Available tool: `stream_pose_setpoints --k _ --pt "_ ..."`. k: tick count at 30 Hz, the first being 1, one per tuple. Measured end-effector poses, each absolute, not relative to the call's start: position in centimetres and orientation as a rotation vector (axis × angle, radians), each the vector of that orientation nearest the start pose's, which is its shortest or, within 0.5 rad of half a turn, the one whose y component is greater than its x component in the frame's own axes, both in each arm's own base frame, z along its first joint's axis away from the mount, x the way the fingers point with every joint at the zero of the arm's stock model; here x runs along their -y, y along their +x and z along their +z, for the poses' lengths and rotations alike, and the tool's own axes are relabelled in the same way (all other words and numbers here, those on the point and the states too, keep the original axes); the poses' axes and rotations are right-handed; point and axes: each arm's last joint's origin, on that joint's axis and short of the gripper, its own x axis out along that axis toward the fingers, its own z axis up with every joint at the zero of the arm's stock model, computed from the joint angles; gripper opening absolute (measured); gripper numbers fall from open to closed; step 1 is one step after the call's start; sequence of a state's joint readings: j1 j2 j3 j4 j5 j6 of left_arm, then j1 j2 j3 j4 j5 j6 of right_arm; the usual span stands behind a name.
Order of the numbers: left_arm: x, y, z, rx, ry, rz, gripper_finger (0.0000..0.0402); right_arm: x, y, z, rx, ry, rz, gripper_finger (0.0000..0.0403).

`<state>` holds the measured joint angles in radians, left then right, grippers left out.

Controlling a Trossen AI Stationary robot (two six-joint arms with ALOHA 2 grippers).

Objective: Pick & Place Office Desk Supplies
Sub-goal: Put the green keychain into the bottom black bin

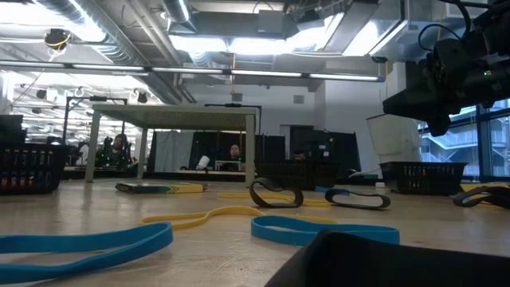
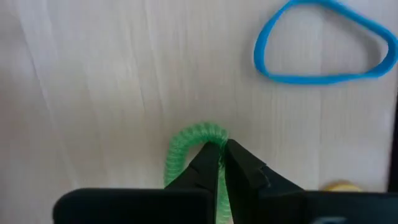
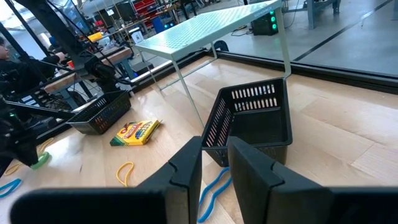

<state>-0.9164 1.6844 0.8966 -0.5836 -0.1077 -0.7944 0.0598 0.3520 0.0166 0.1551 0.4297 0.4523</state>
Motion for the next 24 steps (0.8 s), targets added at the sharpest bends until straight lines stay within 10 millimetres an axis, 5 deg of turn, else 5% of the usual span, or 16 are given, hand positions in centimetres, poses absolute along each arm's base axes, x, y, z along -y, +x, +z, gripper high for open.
stream_pose_setpoints --k 7,24 --pt "22.5 19.4 15.6 -1.129 0.195 -0.060 0.0007 0.5 11.6 15.3 -0.091 0.402 -0.402 0.0082" --pt "19.3 27.6 19.3 -0.711 0.439 0.033 0.0009 0.5 11.6 15.3 -0.093 0.398 -0.402 0.0082"
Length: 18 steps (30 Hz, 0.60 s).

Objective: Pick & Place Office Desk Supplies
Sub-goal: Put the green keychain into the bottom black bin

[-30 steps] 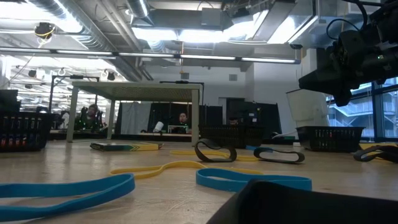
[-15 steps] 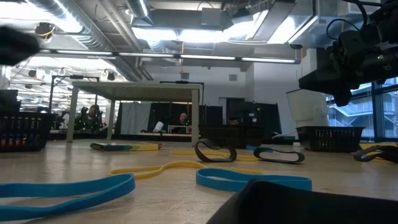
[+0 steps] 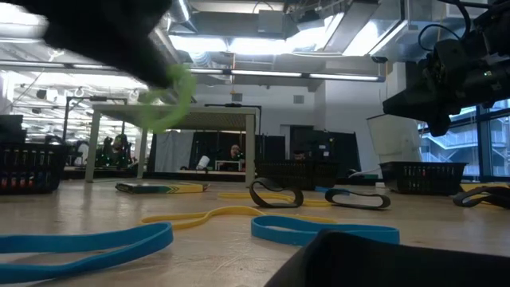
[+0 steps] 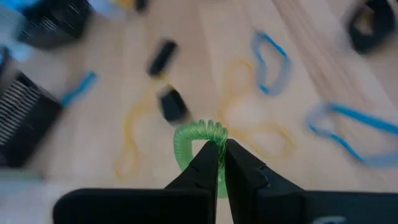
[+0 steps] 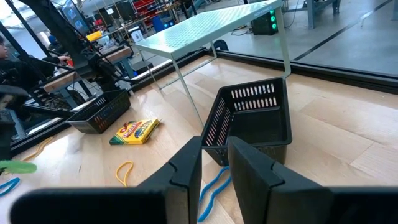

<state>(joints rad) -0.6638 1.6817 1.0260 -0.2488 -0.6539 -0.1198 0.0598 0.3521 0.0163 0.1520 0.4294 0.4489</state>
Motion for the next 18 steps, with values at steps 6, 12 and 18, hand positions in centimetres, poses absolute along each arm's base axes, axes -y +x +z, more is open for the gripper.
stream_pose_setpoints --k 6,12,18 --pt "17.5 30.3 20.9 -0.545 0.534 0.121 0.0010 0.5 11.6 15.3 -0.094 0.398 -0.402 0.0082" --pt "15.8 32.6 23.4 -0.345 0.646 0.246 0.0010 0.5 11.6 15.3 -0.094 0.398 -0.401 0.0082" --pt "13.6 33.8 27.1 -0.148 0.788 0.372 0.0010 0.5 11.6 15.3 -0.093 0.402 -0.401 0.0082"
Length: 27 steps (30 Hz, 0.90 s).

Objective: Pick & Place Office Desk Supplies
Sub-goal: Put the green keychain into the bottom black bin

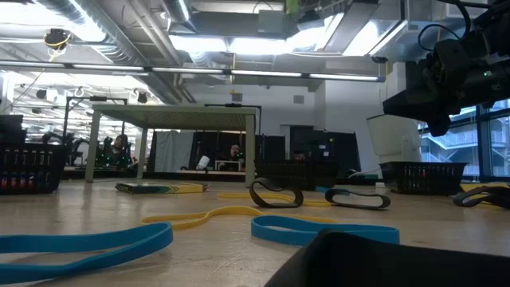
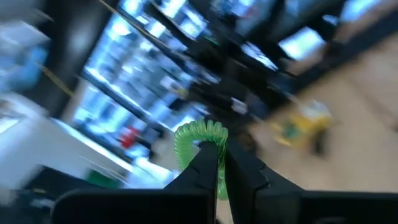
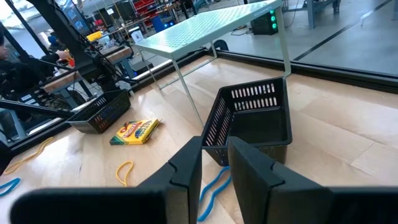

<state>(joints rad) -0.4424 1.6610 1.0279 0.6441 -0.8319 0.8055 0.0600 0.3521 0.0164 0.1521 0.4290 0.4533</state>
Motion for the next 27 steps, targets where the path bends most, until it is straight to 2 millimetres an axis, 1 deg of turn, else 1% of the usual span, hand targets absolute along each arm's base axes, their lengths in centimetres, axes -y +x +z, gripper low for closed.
stream_pose_setpoints --k 3,6,8,11,16,21,24,26,27 --pt "12.3 33.7 29.2 -0.059 0.765 0.475 0.0010 0.5 11.6 15.3 -0.093 0.403 -0.399 0.0082" --pt "10.8 33.2 31.1 0.009 0.721 0.540 0.0010 0.5 11.6 15.3 -0.094 0.402 -0.399 0.0082" --pt "9.9 33.0 31.9 0.041 0.675 0.549 0.0010 0.5 11.6 15.3 -0.093 0.402 -0.399 0.0082" --pt "9.0 33.0 32.4 0.073 0.600 0.554 0.0010 0.5 11.6 15.3 -0.093 0.402 -0.399 0.0082" --pt "8.3 33.2 32.0 0.037 0.530 0.595 0.0010 0.5 11.6 15.3 -0.093 0.402 -0.399 0.0082" --pt "7.8 33.0 30.6 -0.086 0.351 0.797 0.0010 0.5 11.6 15.3 -0.093 0.402 -0.399 0.0082" --pt "7.5 32.8 29.7 -0.125 0.268 0.912 0.0010 0.5 11.6 15.3 -0.093 0.402 -0.399 0.0082" --pt "7.3 32.8 29.3 -0.129 0.222 0.900 0.0009 0.5 11.6 15.3 -0.093 0.402 -0.399 0.0082" --pt "7.2 32.9 29.1 -0.128 0.200 0.859 0.0008 0.5 11.6 15.3 -0.093 0.402 -0.399 0.0082"
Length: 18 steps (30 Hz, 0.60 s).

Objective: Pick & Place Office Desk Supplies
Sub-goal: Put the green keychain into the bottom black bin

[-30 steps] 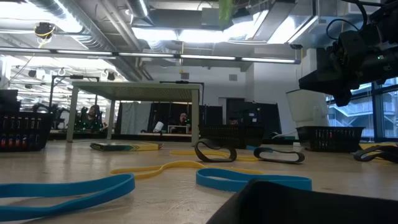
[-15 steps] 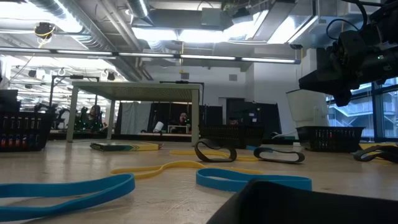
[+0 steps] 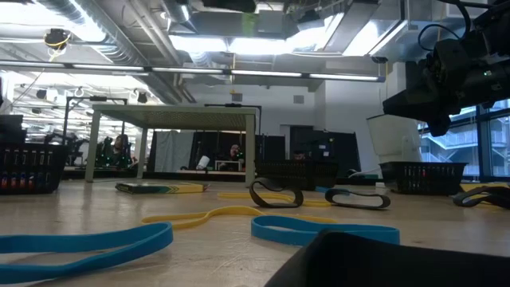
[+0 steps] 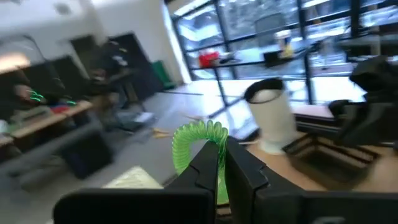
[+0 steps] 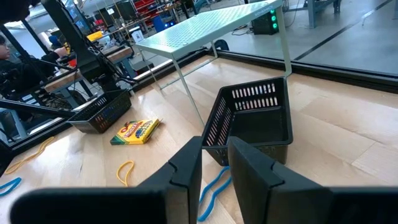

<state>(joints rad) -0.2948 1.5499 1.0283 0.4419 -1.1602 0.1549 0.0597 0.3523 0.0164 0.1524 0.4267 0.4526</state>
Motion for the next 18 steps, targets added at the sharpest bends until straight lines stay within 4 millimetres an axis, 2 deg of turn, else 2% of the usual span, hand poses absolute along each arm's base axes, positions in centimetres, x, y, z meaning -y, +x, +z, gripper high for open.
stream_pose_setpoints --k 4,8,13,16,18 --pt "7.0 33.4 28.3 -0.131 0.063 0.668 0.0007 0.5 11.6 15.3 -0.093 0.401 -0.400 0.0082" --pt "7.0 33.3 26.8 -0.258 -0.071 0.487 0.0008 0.5 11.6 15.3 -0.093 0.401 -0.399 0.0082" --pt "6.8 30.8 25.5 -0.539 -0.345 0.393 0.0007 0.5 11.6 15.3 -0.092 0.401 -0.402 0.0082" --pt "6.6 28.7 25.9 -0.664 -0.502 0.400 0.0008 0.5 11.6 15.3 -0.093 0.398 -0.402 0.0082" --pt "6.8 27.2 26.3 -0.732 -0.527 0.404 0.0008 0.5 11.6 15.3 -0.093 0.398 -0.402 0.0082"
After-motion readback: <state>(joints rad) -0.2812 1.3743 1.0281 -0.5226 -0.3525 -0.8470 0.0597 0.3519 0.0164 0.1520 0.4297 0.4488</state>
